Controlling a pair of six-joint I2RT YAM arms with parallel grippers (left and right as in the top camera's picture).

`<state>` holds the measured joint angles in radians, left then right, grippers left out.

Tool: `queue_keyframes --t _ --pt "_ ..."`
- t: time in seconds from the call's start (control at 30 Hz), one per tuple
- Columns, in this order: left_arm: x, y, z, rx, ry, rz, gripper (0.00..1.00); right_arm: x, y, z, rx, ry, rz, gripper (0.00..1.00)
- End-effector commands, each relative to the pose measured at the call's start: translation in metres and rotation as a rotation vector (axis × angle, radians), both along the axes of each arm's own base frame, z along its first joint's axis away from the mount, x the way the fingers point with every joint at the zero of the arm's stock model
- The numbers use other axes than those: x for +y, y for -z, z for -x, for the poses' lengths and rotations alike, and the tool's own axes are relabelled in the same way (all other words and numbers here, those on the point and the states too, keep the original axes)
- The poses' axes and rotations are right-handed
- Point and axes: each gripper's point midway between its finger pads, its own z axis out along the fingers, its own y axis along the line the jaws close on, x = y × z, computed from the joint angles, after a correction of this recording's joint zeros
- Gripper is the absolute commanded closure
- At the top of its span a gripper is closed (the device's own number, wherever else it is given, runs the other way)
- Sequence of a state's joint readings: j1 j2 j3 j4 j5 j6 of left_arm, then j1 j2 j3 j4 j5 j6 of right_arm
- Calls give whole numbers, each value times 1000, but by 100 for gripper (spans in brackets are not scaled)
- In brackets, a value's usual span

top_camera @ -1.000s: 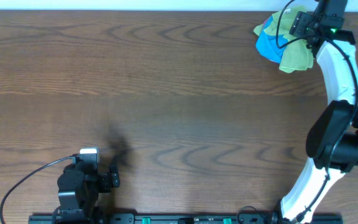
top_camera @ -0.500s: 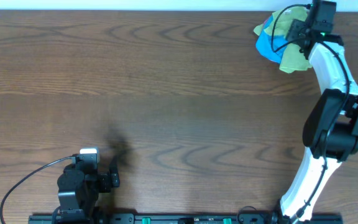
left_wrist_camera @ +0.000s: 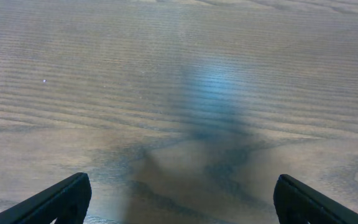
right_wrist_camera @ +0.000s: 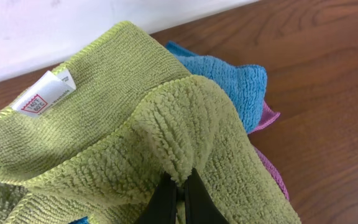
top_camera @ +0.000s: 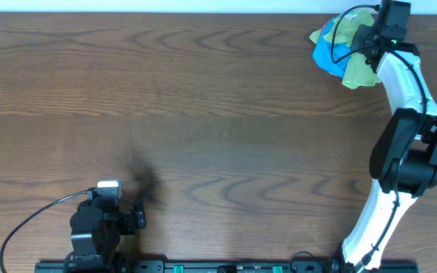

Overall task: Fold the cloth
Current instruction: 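Close the right gripper on the green cloth edge, then lift the green cloth and pull it toward the table center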

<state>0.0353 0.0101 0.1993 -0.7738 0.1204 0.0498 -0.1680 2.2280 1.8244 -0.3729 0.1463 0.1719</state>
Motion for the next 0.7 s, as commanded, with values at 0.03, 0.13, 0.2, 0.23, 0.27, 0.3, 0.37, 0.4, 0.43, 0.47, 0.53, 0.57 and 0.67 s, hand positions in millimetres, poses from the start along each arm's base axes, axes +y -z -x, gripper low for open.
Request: queue_keyframes --t 0.03,0.13,0.2,0.23,0.27,0.3,0.37,0.4,0.43,0.47,0.53,0.57,0.67 --pt "-2 11 3 29 12 -2 5 4 -62 1 -101 -5 25 99" --pt "-2 11 3 29 12 -2 5 9 -107 12 -157 -11 35 99" --pt "-2 11 3 29 12 -2 5 12 -134 25 -177 -13 38 99" --pt "-2 11 3 29 12 -2 5 13 -146 32 -183 -13 40 99" --pt "-2 11 3 29 12 -2 5 14 -157 40 -186 -20 47 99" --pt "-2 11 3 29 12 -2 5 16 -168 48 -188 -20 48 99" --pt "-2 11 3 29 12 -2 5 20 -186 69 -179 -22 46 99" --pt "-2 11 3 29 12 -2 5 22 -191 77 -169 -23 45 99" --pt "-2 11 3 29 12 -2 5 24 -196 88 -154 -24 41 99" --pt "-2 11 3 29 12 -2 5 26 -200 98 -138 -29 37 99" --pt "-2 11 3 29 12 -2 5 33 -203 117 -97 -36 30 99" --pt "-2 11 3 29 12 -2 5 37 -203 127 -71 -42 26 99" --pt "-2 11 3 29 12 -2 5 64 -201 154 13 -164 3 99"
